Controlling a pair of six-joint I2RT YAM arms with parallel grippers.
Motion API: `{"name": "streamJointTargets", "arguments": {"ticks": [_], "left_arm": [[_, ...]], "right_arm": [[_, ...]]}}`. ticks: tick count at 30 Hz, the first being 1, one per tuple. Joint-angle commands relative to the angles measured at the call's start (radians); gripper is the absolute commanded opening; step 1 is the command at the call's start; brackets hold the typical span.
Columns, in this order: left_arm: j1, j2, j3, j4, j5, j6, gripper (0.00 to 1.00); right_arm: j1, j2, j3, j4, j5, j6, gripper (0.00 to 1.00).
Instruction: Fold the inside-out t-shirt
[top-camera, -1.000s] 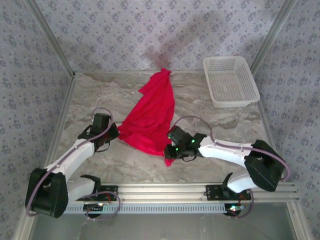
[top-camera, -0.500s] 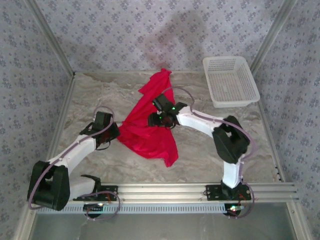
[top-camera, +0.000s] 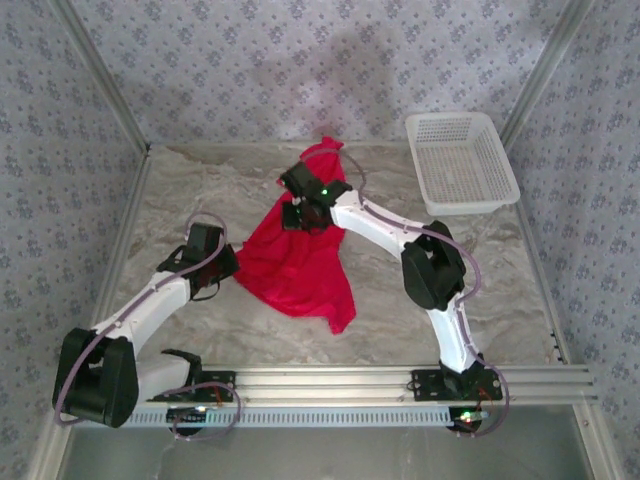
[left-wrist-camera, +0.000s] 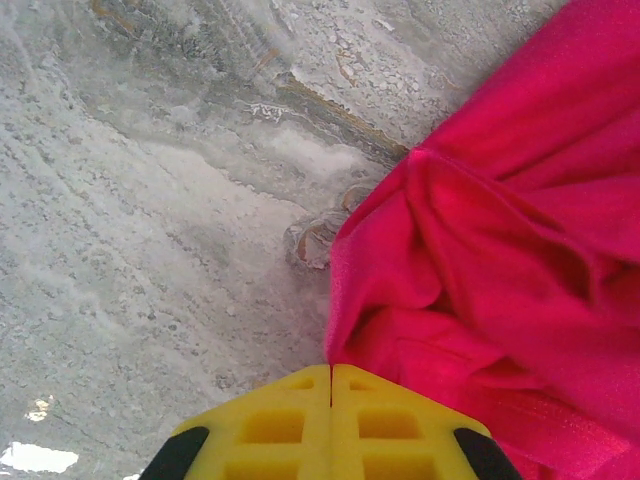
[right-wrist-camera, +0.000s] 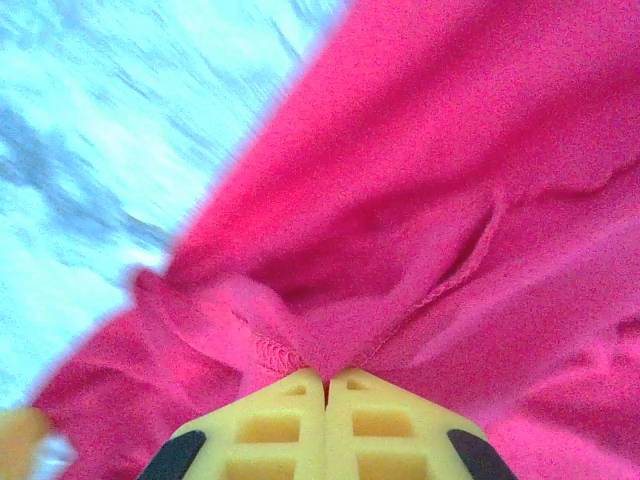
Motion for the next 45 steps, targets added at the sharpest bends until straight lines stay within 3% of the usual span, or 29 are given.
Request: {"name": "streamJointTargets", "arguments": {"ticks": [1,4,7,8,9,10,12,14,18,21,23,26,28,35,45], "left_arm": [[0.005,0.006,-0.007,0.007,0.019,0.018,0.0],[0.005,-0.008,-0.016,0.013,0.023,0.008,0.0],[0.005,-0.03,-0.034,0.028,0.025,-0.007,0.0],[0.005,-0.039,-0.041,0.031,0.025,-0.01,0.0],[0.005,-0.045,-0.045,0.035,0.024,-0.011,0.0],[0.005,-0.049,-0.048,0.034,0.021,-0.012,0.0],[0.005,-0.057,-0.047,0.022,0.014,-0.011,0.0],[0.005,-0.063,-0.046,0.008,-0.003,-0.009,0.0],[0.005,-0.085,-0.035,-0.028,-0.04,-0.017,0.13],[-0.005,-0.108,-0.025,-0.043,-0.039,-0.025,0.21],[-0.034,-0.117,-0.021,-0.026,-0.028,-0.037,0.23],[-0.107,-0.098,-0.013,0.036,-0.015,-0.068,0.26],[-0.147,-0.057,0.001,0.081,-0.002,-0.083,0.26],[-0.157,0.19,0.169,0.141,0.033,-0.077,0.25],[-0.04,0.593,0.446,0.119,0.14,-0.003,0.21]], "right_arm": [[-0.014,-0.012,0.207,0.007,0.088,-0.027,0.0],[-0.04,0.098,0.411,0.109,0.09,-0.039,0.0],[-0.06,0.259,0.612,0.253,-0.017,-0.036,0.03],[-0.067,0.319,0.693,0.259,-0.062,-0.019,0.23],[-0.079,0.389,0.802,0.242,-0.126,0.02,0.53],[-0.1,0.457,0.9,0.214,-0.204,0.079,0.74],[-0.14,0.51,0.958,0.19,-0.332,0.158,0.89],[-0.172,0.467,0.864,0.148,-0.385,0.158,0.93],[-0.208,0.258,0.464,0.135,-0.297,0.013,0.92],[-0.241,0.163,0.269,0.135,-0.247,-0.066,0.85],[-0.266,0.145,0.204,0.134,-0.232,-0.09,0.71],[-0.295,0.165,0.176,0.116,-0.228,-0.113,0.4],[-0.305,0.189,0.176,0.094,-0.212,-0.123,0.29],[-0.33,0.262,0.132,0.041,-0.147,-0.135,0.21],[-0.334,0.156,-0.22,0.09,-0.111,-0.108,0.09]]}}
